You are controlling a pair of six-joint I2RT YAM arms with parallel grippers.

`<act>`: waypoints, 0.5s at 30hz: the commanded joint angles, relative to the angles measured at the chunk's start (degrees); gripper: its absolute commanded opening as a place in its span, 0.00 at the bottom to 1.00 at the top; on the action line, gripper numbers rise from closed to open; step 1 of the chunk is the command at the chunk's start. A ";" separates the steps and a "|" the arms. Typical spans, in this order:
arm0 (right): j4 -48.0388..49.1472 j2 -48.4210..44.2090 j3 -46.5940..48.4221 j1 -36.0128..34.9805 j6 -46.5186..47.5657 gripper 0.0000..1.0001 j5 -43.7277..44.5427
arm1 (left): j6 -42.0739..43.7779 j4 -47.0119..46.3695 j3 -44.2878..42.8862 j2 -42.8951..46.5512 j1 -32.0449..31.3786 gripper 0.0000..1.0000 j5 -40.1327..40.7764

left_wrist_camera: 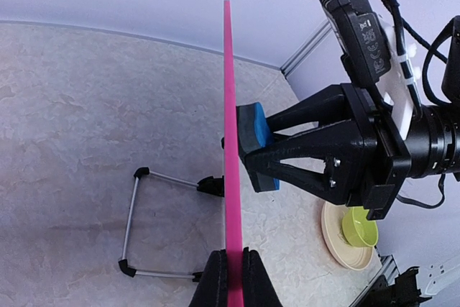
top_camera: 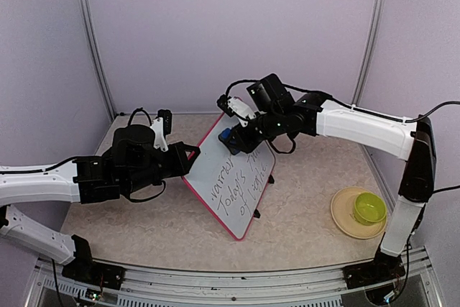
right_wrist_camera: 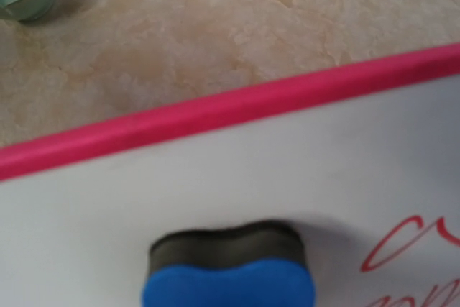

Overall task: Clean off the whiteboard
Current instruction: Erase the whiteboard at the center of the board.

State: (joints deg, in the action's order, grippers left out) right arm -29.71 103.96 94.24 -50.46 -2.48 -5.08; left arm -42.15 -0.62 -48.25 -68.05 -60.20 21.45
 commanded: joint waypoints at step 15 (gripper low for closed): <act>7.86 -3.76 -16.13 -0.56 -1.55 0.00 0.71 | 1.11 -0.43 1.39 1.52 -1.49 0.00 -5.46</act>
State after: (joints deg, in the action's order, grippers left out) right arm -22.55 99.85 80.90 -50.50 -3.29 -4.47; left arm -42.17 -0.69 -47.62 -67.66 -60.20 21.50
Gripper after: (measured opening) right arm 0.237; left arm 0.053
